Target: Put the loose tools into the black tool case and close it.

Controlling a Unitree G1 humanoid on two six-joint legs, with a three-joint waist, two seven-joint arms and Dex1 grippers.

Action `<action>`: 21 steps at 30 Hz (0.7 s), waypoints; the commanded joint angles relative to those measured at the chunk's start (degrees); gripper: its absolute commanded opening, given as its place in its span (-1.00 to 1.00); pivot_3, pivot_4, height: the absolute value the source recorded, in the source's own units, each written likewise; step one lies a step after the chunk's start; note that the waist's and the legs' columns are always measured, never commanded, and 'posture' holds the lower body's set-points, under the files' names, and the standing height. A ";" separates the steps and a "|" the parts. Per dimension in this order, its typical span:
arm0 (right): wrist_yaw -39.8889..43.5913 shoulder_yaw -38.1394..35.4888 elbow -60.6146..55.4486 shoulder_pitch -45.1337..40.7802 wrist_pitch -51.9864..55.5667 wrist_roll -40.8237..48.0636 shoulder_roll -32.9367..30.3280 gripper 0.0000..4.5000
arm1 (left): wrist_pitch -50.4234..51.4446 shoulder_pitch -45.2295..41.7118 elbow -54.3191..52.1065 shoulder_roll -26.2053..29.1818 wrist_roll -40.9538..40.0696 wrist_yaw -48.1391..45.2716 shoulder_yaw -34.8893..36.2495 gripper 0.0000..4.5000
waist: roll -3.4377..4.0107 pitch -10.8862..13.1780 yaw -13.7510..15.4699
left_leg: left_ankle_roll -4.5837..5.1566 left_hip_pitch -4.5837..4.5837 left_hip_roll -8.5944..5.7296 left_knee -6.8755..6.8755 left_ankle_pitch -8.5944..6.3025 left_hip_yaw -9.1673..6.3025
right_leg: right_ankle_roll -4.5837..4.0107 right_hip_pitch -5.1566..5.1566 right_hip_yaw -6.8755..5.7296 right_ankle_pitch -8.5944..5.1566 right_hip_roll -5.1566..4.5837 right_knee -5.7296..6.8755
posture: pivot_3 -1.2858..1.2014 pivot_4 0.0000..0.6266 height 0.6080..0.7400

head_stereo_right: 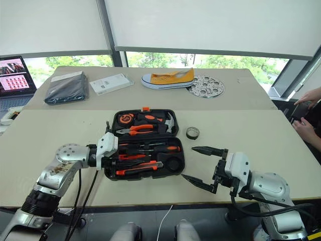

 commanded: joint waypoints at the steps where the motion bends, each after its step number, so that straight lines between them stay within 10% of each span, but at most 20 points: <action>1: -0.52 -0.95 -0.58 0.39 -0.93 0.14 0.40 1.00 | 2.38 1.41 -2.34 1.42 1.69 0.33 -1.90 -0.98 | 0.00 0.00 -0.01 | 0.00 0.00 0.00 0.00 0.00 0.00 | 0.00 0.00 0.00 0.00 0.00 0.00 | 0.03 -0.52 1.00; 21: -0.86 -0.20 -0.60 1.33 0.30 0.47 1.34 1.00 | 22.62 5.04 -2.76 0.56 1.72 8.52 -4.03 -0.98 | 0.59 -0.34 -0.05 | -0.01 1.10 0.03 -0.01 -0.01 -0.01 | -0.37 1.02 0.02 -0.27 -0.01 -0.03 | 0.03 -0.52 1.00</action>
